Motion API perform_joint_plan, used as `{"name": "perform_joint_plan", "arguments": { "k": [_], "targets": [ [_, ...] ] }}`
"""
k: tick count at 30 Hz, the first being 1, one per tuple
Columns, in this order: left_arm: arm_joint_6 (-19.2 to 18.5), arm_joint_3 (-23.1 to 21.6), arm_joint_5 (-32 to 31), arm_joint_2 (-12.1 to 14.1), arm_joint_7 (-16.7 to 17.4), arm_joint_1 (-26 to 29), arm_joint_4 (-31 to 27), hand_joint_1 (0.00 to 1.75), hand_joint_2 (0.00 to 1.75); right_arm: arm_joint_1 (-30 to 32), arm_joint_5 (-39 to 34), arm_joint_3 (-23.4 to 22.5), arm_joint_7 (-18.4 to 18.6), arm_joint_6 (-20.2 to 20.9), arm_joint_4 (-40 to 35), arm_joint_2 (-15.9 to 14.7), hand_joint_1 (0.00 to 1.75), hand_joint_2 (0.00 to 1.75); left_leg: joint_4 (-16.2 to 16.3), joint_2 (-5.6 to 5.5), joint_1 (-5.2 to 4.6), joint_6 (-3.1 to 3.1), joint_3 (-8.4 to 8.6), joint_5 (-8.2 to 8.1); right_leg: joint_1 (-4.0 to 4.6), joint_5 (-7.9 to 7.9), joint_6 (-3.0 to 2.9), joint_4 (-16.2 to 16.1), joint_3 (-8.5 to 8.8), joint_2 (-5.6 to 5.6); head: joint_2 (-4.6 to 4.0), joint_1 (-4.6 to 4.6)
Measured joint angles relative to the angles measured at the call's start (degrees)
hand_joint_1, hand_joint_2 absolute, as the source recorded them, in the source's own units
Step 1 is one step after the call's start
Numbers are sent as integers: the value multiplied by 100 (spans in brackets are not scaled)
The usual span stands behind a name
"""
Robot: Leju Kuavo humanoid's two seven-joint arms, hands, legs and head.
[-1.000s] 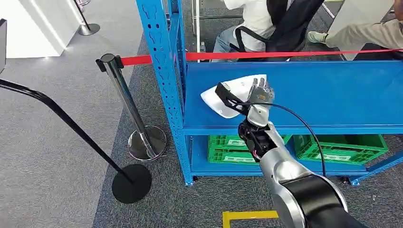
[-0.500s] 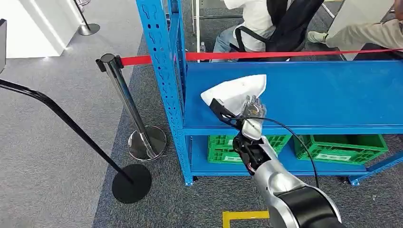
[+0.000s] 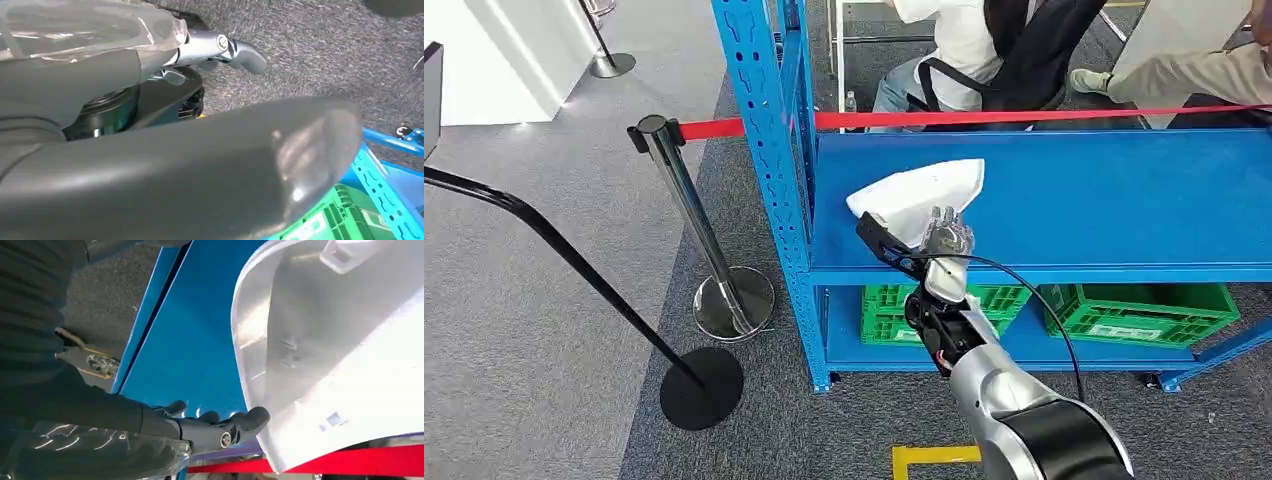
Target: Take the parts from the cabinet and place them on the table.
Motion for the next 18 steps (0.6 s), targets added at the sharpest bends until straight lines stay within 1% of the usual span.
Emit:
{"name": "perform_joint_plan", "arguments": {
  "k": [13,15,16,17,18],
  "targets": [
    [13,26,-7,0,42,0,0,0,0,-13,155,-63,20,-33,-4,-4,0,175,0,-1,0,0,-1,1,0,0,0,0,0,0,0,0],
    [-81,26,-53,2,42,1,0,0,0,-19,186,-85,22,-33,-4,-11,0,175,0,-1,0,0,-2,0,0,0,0,0,0,-1,0,0],
    [-169,26,-57,7,35,0,0,0,0,-20,190,-98,22,-33,-4,-11,0,175,41,-3,-11,7,-23,-14,-43,12,21,-19,7,-2,0,0],
    [-258,26,-57,9,31,1,0,0,0,-25,201,-109,22,-33,-4,-13,0,175,42,-7,-15,24,-27,-24,-54,7,41,-22,6,-5,0,-2],
    [-337,26,-55,15,35,0,0,0,0,-33,212,-125,22,-33,-7,-13,0,175,33,4,-34,42,-24,-38,-83,6,82,-40,10,-8,0,0]
  ]
}}
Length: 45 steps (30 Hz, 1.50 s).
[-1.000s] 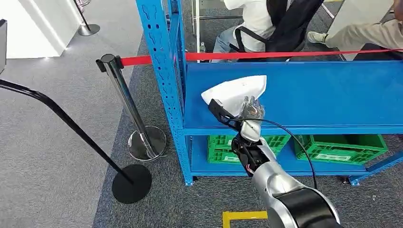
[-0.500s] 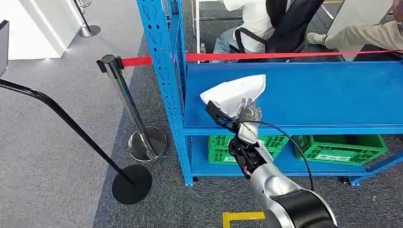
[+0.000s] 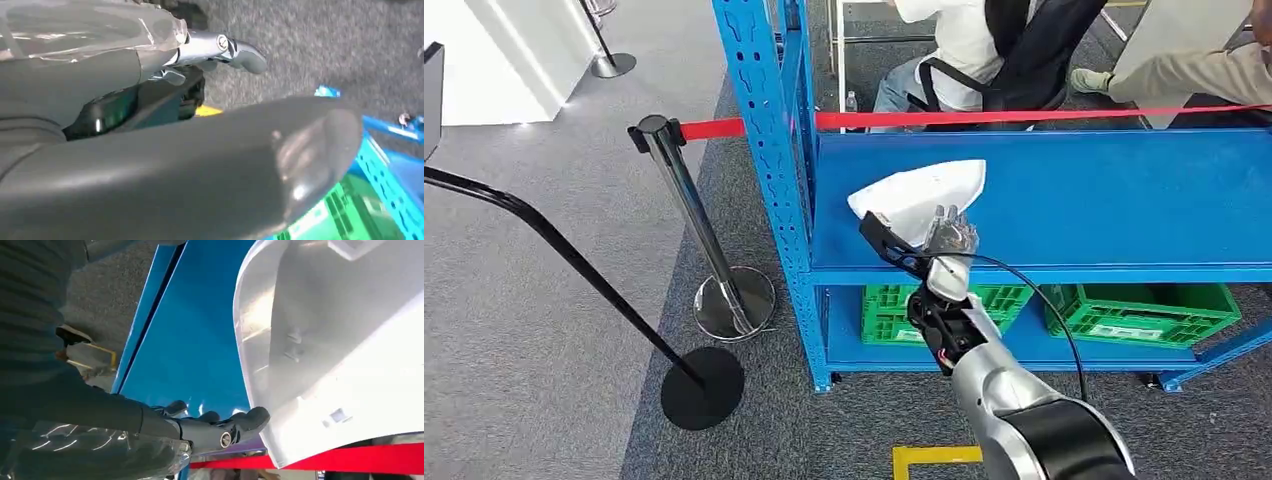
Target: Take the parts from the cabinet and place them on the table.
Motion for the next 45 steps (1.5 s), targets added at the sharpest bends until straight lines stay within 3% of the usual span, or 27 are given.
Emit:
{"name": "perform_joint_plan", "arguments": {
  "k": [1,3,4,5,7,8,10,11,13,14,15,16,17,20,24,26,28,29,30,31,34,35,38,40,42,44,45],
  "targets": [
    [-57,0,11,2,24,-1,0,0,0,-8,24,-15,2,2,-2,2,0,175,-31,-1,-23,19,16,3,-26,4,25,-45,13,-1,0,-7],
    [-107,4,22,11,70,5,0,0,0,42,59,-28,7,20,-9,-2,0,175,-299,7,-61,151,151,14,-18,311,160,62,71,-21,0,-7],
    [-131,4,24,4,92,12,2,0,0,66,61,-39,22,31,-13,-9,0,175,-451,-12,-3,259,376,79,-31,253,168,56,11,-42,0,4],
    [-139,7,26,9,96,21,0,0,0,60,68,-39,26,35,-13,-11,0,175,-474,-2,-16,291,402,99,-1,133,113,122,14,-64,-2,22],
    [-135,11,57,9,114,14,0,0,0,28,76,-41,26,35,-13,-9,0,175,-460,12,-15,318,429,98,27,-274,56,734,-301,-68,0,26],
    [-133,13,59,-9,116,22,2,0,0,65,74,-52,33,35,-11,-33,0,175,-441,22,-14,314,426,136,45,-541,95,1241,-573,-65,0,22],
    [-79,20,66,-13,148,47,2,0,0,111,85,-74,31,24,-15,-50,0,175,-412,6,15,283,434,112,44,-588,131,1600,-825,-70,0,26],
    [-7,20,66,-13,166,55,4,0,0,94,90,-81,31,24,-15,-50,0,175,-399,7,49,238,453,79,37,-421,116,1379,-750,-75,0,22],
    [108,22,57,-22,166,53,4,0,0,78,98,-107,31,24,-15,-59,0,175,-276,-2,147,103,474,-42,-28,178,210,334,-289,-87,0,28],
    [181,20,55,-6,166,47,0,0,0,94,116,-127,31,22,-13,-66,0,175,-158,-5,144,11,437,-137,-57,182,310,73,-183,-69,0,37],
    [245,20,48,13,168,29,-2,0,0,90,142,-131,26,20,-9,-59,0,175,-31,-13,140,-49,370,-203,-26,-64,207,112,-291,-35,0,52],
    [287,22,26,7,175,31,0,0,0,24,168,-140,11,-7,-31,-50,0,175,39,-6,122,-52,260,-258,-24,9,19,250,-310,-59,0,36],
    [289,22,22,7,175,39,0,0,0,-18,179,-162,13,-4,-46,-39,0,175,77,-4,139,-74,281,-300,-8,-7,-50,313,-321,-47,0,13],
    [284,22,20,2,168,28,2,0,0,-62,190,-188,13,-4,-50,-50,0,175,220,26,163,-102,230,-358,4,-7,-115,314,-253,-42,0,11],
    [284,20,20,-11,140,9,2,0,0,-54,197,-210,11,-4,-50,-39,0,175,1728,32,158,-125,-662,-1007,39,-25,-146,300,-262,-42,0,11],
    [284,22,22,-13,135,9,2,0,0,-49,197,-214,13,-4,-48,-39,0,175,1716,30,142,-83,-723,-870,80,-26,-149,299,-258,-42,0,13],
    [285,22,22,-18,129,8,2,0,0,-48,197,-219,11,-4,-50,-37,0,175,818,29,66,65,-287,-407,139,-12,-170,287,-253,-38,0,13],
    [284,22,22,-11,125,1,0,0,0,-48,197,-221,13,-4,-50,-35,0,175,314,44,-16,212,-2,-215,133,0,-186,276,-244,-38,0,13],
    [284,22,22,37,122,-5,-9,0,0,-33,197,-227,13,-2,-46,-22,0,175,219,19,-84,322,45,-287,152,6,-165,262,-225,-39,0,44],
    [282,20,22,0,118,-13,0,0,0,-21,199,-240,17,0,-48,-35,0,175,213,-18,-124,360,23,-429,102,17,-145,234,-212,-26,0,35],
    [284,22,22,0,111,-13,-2,0,0,-12,199,-258,17,4,-48,-17,0,175,73,-49,-161,411,76,-231,117,61,-32,137,-179,-12,0,15],
    [284,24,22,-7,111,-6,-2,0,0,19,201,-267,17,9,-46,-42,0,175,-53,-23,-73,357,183,-14,113,30,-38,258,-217,-23,0,35],
    [284,24,22,-13,107,-6,-2,0,0,62,205,-282,17,11,-44,-46,0,175,-74,11,-88,379,168,16,155,-600,-28,1263,-674,-44,0,44],
    [285,24,24,-20,105,4,0,0,0,92,225,-299,13,2,-44,-61,0,175,-68,21,-104,379,153,14,167,-797,-2,1896,-948,-44,0,41],
    [285,24,35,-20,96,5,0,0,0,92,260,-308,13,-2,-44,-76,0,175,-63,10,-102,363,178,-8,165,-484,-17,1428,-695,-50,0,48],
    [285,24,52,-24,87,5,0,0,0,74,271,-319,13,-13,-44,-87,0,175,-8,-6,-96,322,198,-61,160,-22,-36,349,-144,-69,0,48],
    [287,24,57,-24,85,3,0,0,0,63,273,-323,13,-15,-44,-90,0,175,32,-8,-116,282,170,-99,180,-124,-83,201,-66,-80,0,37]
  ]
}}
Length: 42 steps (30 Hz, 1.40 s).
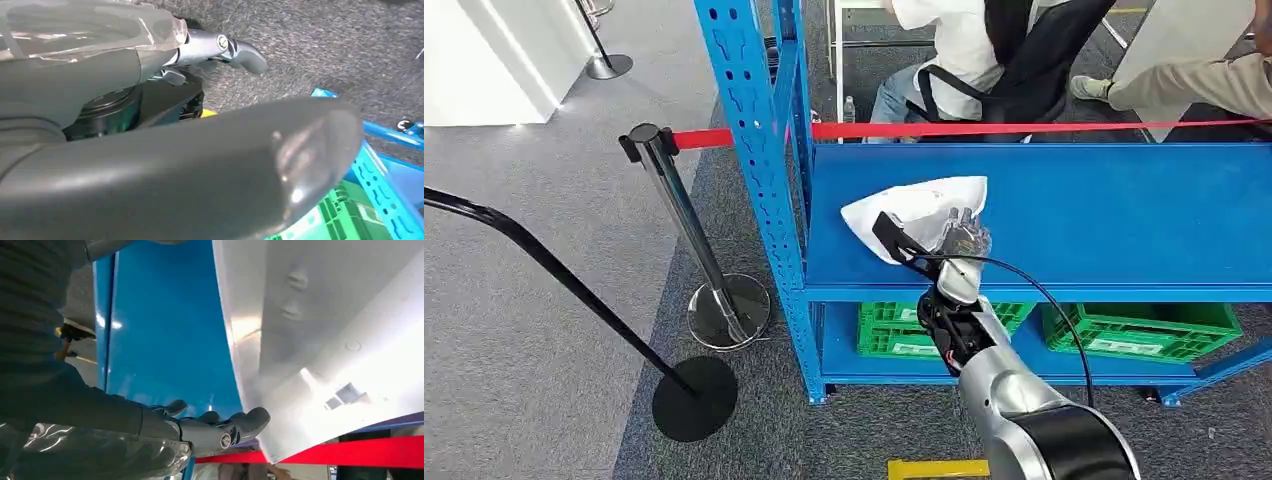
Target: Take the parts from the cabinet and place them on the table.
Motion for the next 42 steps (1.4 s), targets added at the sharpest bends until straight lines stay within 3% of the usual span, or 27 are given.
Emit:
{"name": "perform_joint_plan", "arguments": {
  "k": [3,5,6,8,12,13,14,15,16,17,19,20,21,22,23,25,26,27,28,30,31,32,33,34,36,42],
  "targets": [
    [-2,2,2,-2,-15,0,0,0,0,-13,7,-15,-4,-26,-13,13,0,175,33,-1,-12,-31,-12,-30,28,35,-67,-43,25,11,0,0],
    [-2,2,2,4,-15,-1,0,0,0,-36,9,-31,-4,-26,-13,18,0,175,77,0,3,-68,-43,-81,-31,51,-120,-69,47,-1,0,13],
    [-2,2,4,-4,-17,-4,0,0,0,-38,11,-33,-7,-26,-15,22,0,175,243,9,8,-133,-107,-212,-51,52,-136,-75,53,-2,0,-20],
    [-2,2,7,-7,-18,-6,2,0,0,-33,17,-35,-17,-28,-15,37,0,175,1076,15,76,-218,-516,-636,-71,58,-151,-74,32,-2,0,-33],
    [-2,2,7,-7,-17,-6,2,0,0,-33,17,-35,-17,-28,-15,37,0,175,1106,16,78,-220,-531,-648,-72,58,-151,-74,32,-2,0,-33],
    [-2,2,7,-7,-17,-2,2,0,0,-31,17,-35,-17,-28,-13,37,0,175,1497,24,109,-241,-728,-788,-74,58,-150,-73,25,-5,0,-30],
    [0,9,7,-2,-17,9,0,0,0,-25,20,-39,-19,-28,-13,37,0,175,1835,40,159,-267,-929,-778,-83,59,-148,-73,26,-11,0,-31],
    [-2,18,9,-7,-17,8,2,0,0,-30,39,-50,-31,-28,-15,57,0,175,450,44,165,-230,-252,-57,-98,67,-127,-81,47,-11,0,-31],
    [-2,24,9,-5,-15,2,0,0,0,-31,55,-55,-33,-28,-15,70,0,175,30,52,156,-199,-37,17,-109,76,-108,-83,52,-12,0,-28],
    [-2,33,9,-4,-13,-9,2,0,0,-25,70,-66,-33,-26,-15,70,0,175,4,68,117,-213,-40,-40,-85,82,-49,-98,45,-9,0,-28],
    [-2,35,9,-4,-11,-7,0,0,0,-12,96,-81,-33,-20,-15,79,0,175,4,41,80,-178,-64,-33,-123,101,44,-131,52,-5,0,-24],
    [-2,42,11,-2,-11,-3,0,0,0,-10,96,-87,-33,-15,-15,87,0,175,-8,30,64,-135,-62,-17,-131,129,89,-180,76,-9,0,-33],
    [-2,48,11,-2,-11,-6,0,0,0,2,96,-92,-33,-11,-17,92,0,175,-141,23,98,-68,53,92,-132,138,131,-204,87,-11,0,-24],
    [-2,52,11,-7,-11,-4,0,0,0,20,101,-103,-33,-4,-15,79,0,175,-211,35,112,-54,74,139,-127,73,125,-88,34,-24,0,-15],
    [-2,57,11,-13,-11,-5,0,0,0,19,103,-114,-31,9,-15,81,0,175,-227,40,112,-4,68,167,-108,-154,106,226,-109,-20,0,-6],
    [-2,63,11,-18,-11,-3,0,0,0,59,105,-118,-15,20,-13,76,0,175,-220,39,86,3,45,166,-77,-596,106,1165,-536,-20,0,7],
    [0,66,11,-18,-11,1,2,0,0,72,107,-124,-15,20,-13,68,0,175,-215,37,77,11,43,161,-60,-703,110,1532,-708,-20,0,26],
    [0,70,11,-17,-9,5,0,0,0,70,107,-125,-13,20,-13,63,0,175,-209,33,72,16,48,156,-52,-664,104,1630,-766,-20,0,15],
    [0,72,9,-18,-4,5,0,0,0,70,107,-127,-13,22,-13,61,0,175,-205,24,72,9,63,145,-53,-495,88,1401,-656,-22,0,24],
    [0,72,9,-20,-2,5,2,0,0,51,107,-129,-13,20,-13,57,0,175,-151,7,88,-31,80,98,-60,3,71,374,-158,-26,0,22],
    [0,72,9,-20,-2,5,0,0,0,40,107,-129,-13,22,-13,57,0,175,-84,5,83,-75,63,50,-68,104,75,-90,50,-31,0,31],
    [2,77,9,-9,-2,-4,0,0,0,33,114,-127,-13,20,-13,68,0,175,-4,-4,29,-119,-1,-9,-58,30,52,-87,85,-23,0,18],
    [4,77,9,-11,0,-2,0,0,0,21,122,-127,18,9,-22,79,0,175,15,-3,40,-122,-14,-21,-48,38,3,-60,51,-14,0,7],
    [4,79,9,-13,0,2,0,0,0,-5,131,-129,46,7,-22,79,0,175,10,-7,40,-122,-1,-22,-45,41,-7,-73,55,-12,0,4],
    [15,81,11,-13,0,2,2,0,0,-19,155,-138,118,7,-20,83,0,175,-13,-4,43,-48,18,-24,-57,42,-7,-80,63,-6,0,2],
    [22,81,9,-7,-13,1,0,0,0,-22,216,-140,52,-7,-20,101,0,175,-88,-3,39,-12,59,-1,-45,43,-46,-84,74,0,0,7]
  ]
}}
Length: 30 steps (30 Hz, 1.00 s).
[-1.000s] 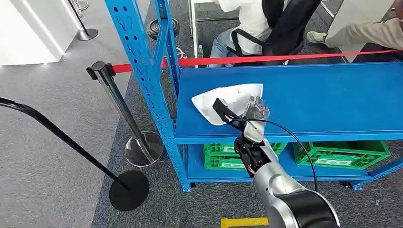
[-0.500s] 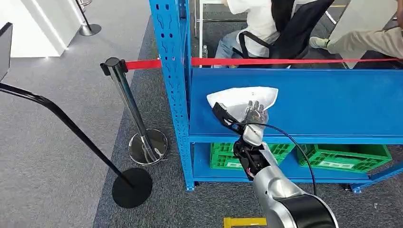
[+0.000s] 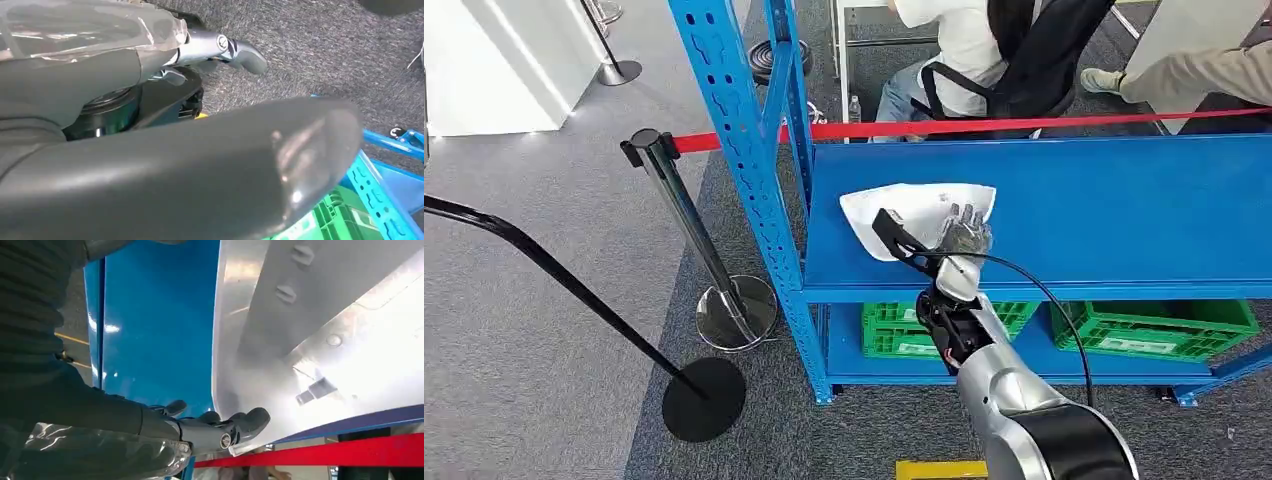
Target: Take the parts from the cabinet and place them on the table.
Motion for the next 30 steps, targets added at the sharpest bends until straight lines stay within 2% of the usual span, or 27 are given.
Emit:
{"name": "perform_joint_plan", "arguments": {
  "k": [4,8,14,16,17,18,19,21,23,29,30],
  "targets": [
    [0,0,0,-2,-2,0,2,0,0,1,4,-9,-2,13,0,0,0,175,-4,2,1,-41,-1,23,16,0,-7,2,-1,1,0,2],
    [0,0,2,-2,-2,0,2,0,0,3,4,-31,-2,15,0,0,0,175,-7,4,2,-152,-2,27,16,0,-7,1,-1,1,0,2],
    [0,2,11,-2,-57,0,2,0,0,4,4,-42,-39,33,0,0,0,175,-6,4,0,-156,-1,29,12,6,-4,-38,22,0,0,4],
    [0,4,11,-2,-68,0,0,0,0,5,4,-48,-52,50,0,0,93,175,-6,4,-3,-156,-1,28,10,11,3,-50,28,0,0,4],
    [0,4,11,0,-70,0,0,0,0,7,4,-52,-55,68,0,0,93,175,-6,4,-4,-156,-1,28,9,11,4,-56,31,0,0,4],
    [2,4,11,0,-70,0,2,0,0,19,4,-55,-57,81,0,0,134,175,-6,3,-5,-155,-1,27,8,12,5,-62,35,0,0,4],
    [2,4,13,-2,-70,0,2,0,0,35,4,-57,-59,85,0,0,155,175,-6,3,-5,-155,-1,27,8,14,7,-68,38,-1,0,4],
    [2,4,13,0,-70,0,0,0,0,64,4,-59,-63,92,0,2,169,175,-5,1,-7,-153,-5,26,6,15,10,-72,38,-4,0,4],
    [2,4,17,0,-70,0,0,0,0,92,7,-63,-63,92,2,0,166,175,-5,2,-9,-150,-7,24,3,15,10,-73,38,-3,0,4],
    [26,4,28,2,-77,-1,0,0,0,103,15,-92,-70,92,2,0,175,175,-5,2,-10,-144,-7,20,2,15,10,-75,35,-3,0,4],
    [30,4,35,2,-81,-1,2,0,0,102,15,-94,-72,92,2,0,171,175,-5,2,-10,-144,-6,20,2,15,10,-75,35,-3,0,2]
  ]
}}
